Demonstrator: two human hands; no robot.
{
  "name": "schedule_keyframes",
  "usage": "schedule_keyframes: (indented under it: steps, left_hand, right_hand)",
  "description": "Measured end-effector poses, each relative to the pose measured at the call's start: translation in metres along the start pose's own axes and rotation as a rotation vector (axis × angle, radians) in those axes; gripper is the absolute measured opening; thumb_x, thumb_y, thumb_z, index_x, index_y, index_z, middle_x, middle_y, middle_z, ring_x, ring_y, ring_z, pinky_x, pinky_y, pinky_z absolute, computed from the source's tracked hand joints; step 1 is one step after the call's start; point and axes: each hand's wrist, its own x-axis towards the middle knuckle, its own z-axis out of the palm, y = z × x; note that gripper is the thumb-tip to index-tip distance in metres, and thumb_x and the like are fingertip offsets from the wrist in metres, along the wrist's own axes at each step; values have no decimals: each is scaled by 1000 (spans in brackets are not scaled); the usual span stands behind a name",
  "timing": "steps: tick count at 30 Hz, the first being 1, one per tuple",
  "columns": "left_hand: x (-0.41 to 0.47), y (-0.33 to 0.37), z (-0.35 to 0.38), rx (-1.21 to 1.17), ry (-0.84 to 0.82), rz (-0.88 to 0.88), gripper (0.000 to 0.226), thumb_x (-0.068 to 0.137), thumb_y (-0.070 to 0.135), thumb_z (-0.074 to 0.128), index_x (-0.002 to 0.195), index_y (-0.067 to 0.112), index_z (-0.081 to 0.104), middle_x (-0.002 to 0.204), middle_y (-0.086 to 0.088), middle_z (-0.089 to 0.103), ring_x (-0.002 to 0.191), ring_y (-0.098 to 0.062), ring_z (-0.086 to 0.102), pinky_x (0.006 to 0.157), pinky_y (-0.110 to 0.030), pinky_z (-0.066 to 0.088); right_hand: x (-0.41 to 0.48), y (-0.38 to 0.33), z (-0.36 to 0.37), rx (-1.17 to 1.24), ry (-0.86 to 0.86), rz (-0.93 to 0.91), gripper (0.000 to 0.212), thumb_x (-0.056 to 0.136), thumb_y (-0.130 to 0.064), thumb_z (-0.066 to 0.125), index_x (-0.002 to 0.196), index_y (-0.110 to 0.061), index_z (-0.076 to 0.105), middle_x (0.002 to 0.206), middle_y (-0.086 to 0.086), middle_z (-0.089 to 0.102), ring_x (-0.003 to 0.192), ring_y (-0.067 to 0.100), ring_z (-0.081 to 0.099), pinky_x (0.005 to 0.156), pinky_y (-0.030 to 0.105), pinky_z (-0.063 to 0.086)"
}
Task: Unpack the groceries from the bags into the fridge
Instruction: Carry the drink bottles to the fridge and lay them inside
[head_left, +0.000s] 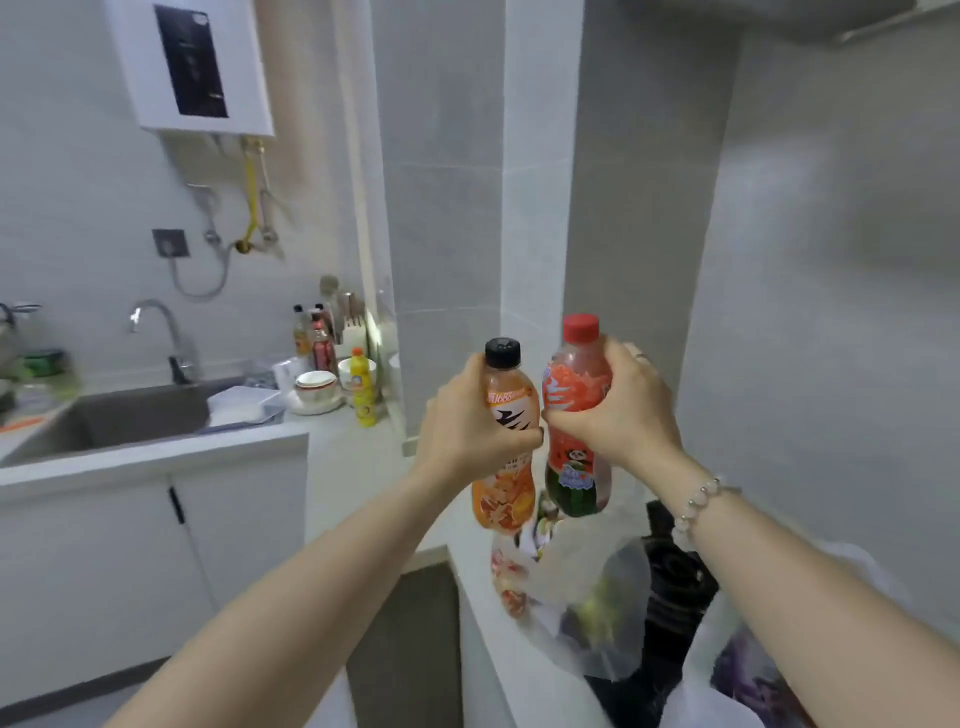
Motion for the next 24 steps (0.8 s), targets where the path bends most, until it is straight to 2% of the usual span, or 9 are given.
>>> schedule_keyframes:
  steps: [3,7,11,13,17,20,24]
  left_hand:
    - [-21,-16,-42,89,97,-59,56,55,31,80,102,27,50,89,11,64,81,-10,63,70,-33,55]
    - [-63,-34,-116,256,225,-157,52,56,28,81,101,28,54,82,18,58,79,-6,60,66,-22,51]
    - [-119,-51,-201,419,349,-272,51,53,33,81,98,29,56,88,11,63,80,-8,62,69,-32,55]
    - [-152,-53,-246,488,417,-330,50,54,34,82,95,30,55,87,11,64,79,-7,62,67,-28,55]
    - [-232,-39,-329,624,569,-452,46,56,34,82,92,33,54,81,16,62,76,-1,61,61,-16,49]
    - [-299,-19,-385,738,673,-548,42,56,37,80,89,33,53,80,15,63,75,-2,62,63,-22,53]
    - [-388,14,-448,928,825,-676,40,54,41,76,84,31,52,78,12,62,73,-7,60,64,-23,49]
  right_hand:
    - [-5,-31,30,120,-72,-75,62,61,-32,83,115,-24,54,100,-5,51,88,12,50,76,24,40]
    - [-23,-93,81,280,-210,-199,64,62,-33,84,117,-22,53,104,-3,55,89,12,50,76,24,41]
    - [-59,-178,123,436,-339,-340,61,59,-38,82,113,-24,56,102,-3,58,92,14,56,75,25,45]
    - [-83,-225,136,507,-391,-417,58,59,-38,82,109,-23,57,98,-3,58,91,14,58,75,27,49]
    - [-143,-321,149,637,-513,-582,61,59,-37,83,111,-23,55,100,-2,59,90,15,59,78,30,53]
    - [-195,-391,147,724,-604,-697,65,57,-37,84,113,-23,56,100,-2,60,91,17,59,78,30,52]
    - [-267,-472,128,866,-724,-873,64,57,-34,85,113,-21,56,97,-2,61,89,17,60,77,30,53]
